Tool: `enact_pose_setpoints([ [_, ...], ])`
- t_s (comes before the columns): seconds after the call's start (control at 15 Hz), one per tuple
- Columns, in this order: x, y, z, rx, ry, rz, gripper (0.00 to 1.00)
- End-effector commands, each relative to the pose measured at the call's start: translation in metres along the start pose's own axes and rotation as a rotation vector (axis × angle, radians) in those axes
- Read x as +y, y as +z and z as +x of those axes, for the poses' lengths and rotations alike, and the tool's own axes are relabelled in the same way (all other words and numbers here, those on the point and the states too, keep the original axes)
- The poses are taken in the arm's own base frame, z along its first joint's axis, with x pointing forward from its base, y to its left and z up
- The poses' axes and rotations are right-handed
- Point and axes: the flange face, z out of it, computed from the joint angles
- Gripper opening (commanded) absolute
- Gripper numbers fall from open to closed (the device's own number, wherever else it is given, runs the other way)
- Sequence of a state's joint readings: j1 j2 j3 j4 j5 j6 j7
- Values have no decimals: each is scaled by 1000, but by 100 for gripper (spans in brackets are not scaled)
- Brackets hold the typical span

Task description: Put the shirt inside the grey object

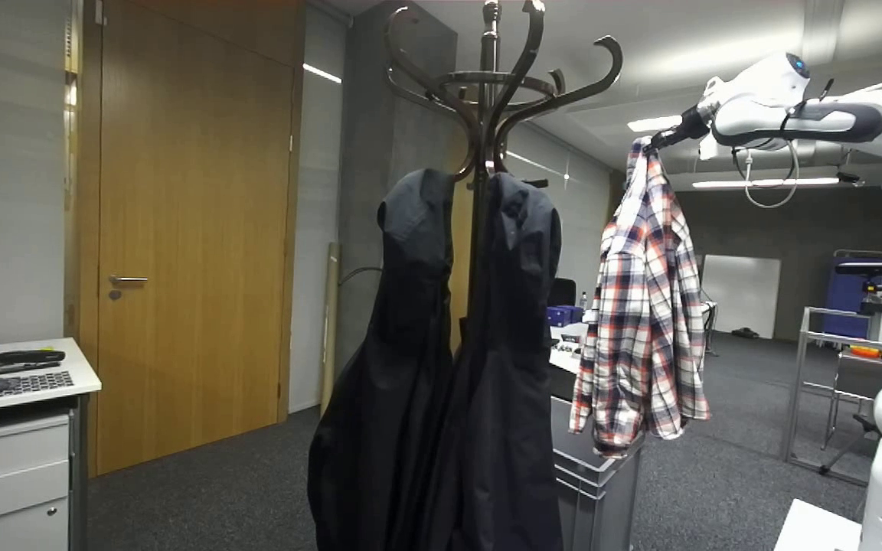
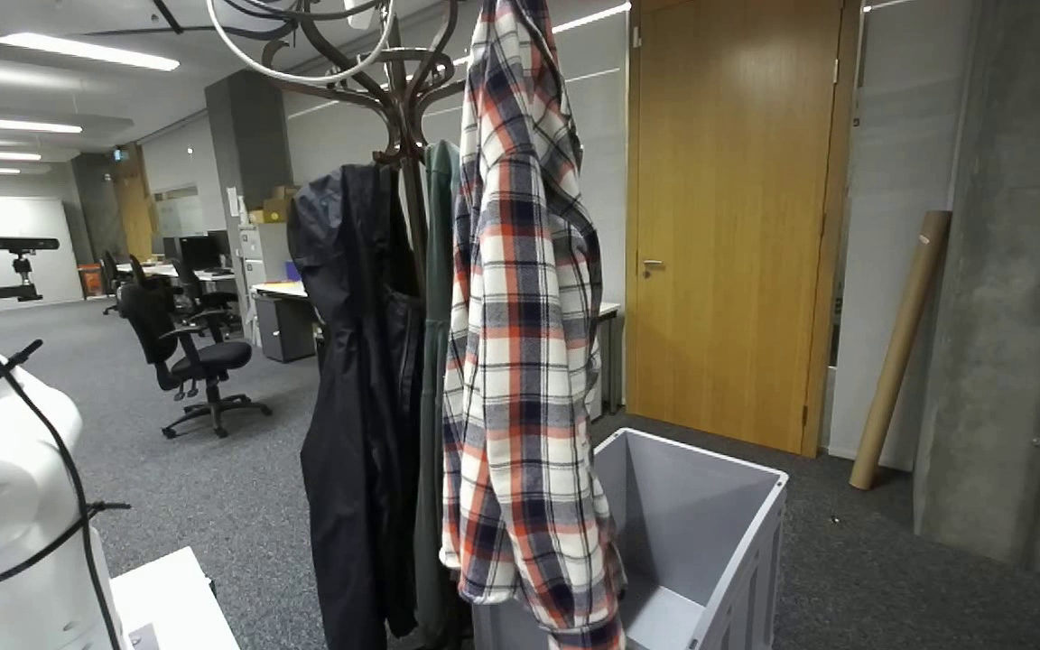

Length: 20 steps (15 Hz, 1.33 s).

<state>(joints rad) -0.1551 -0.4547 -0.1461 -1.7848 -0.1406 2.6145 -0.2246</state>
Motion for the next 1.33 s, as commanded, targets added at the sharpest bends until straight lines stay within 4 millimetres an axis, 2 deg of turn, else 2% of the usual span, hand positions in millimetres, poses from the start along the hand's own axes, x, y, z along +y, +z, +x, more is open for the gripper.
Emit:
enact_pose_setpoints([
  [0.0,1,1,1,-1,0,1,30],
  [0.73,1,1,1,-1,1,1,30],
  [0.8,1,1,1,-1,1,1,7],
  [1.0,1,22,1,-13,13,0,7],
  [1.27,1,67,6,-40,36,-15,7],
])
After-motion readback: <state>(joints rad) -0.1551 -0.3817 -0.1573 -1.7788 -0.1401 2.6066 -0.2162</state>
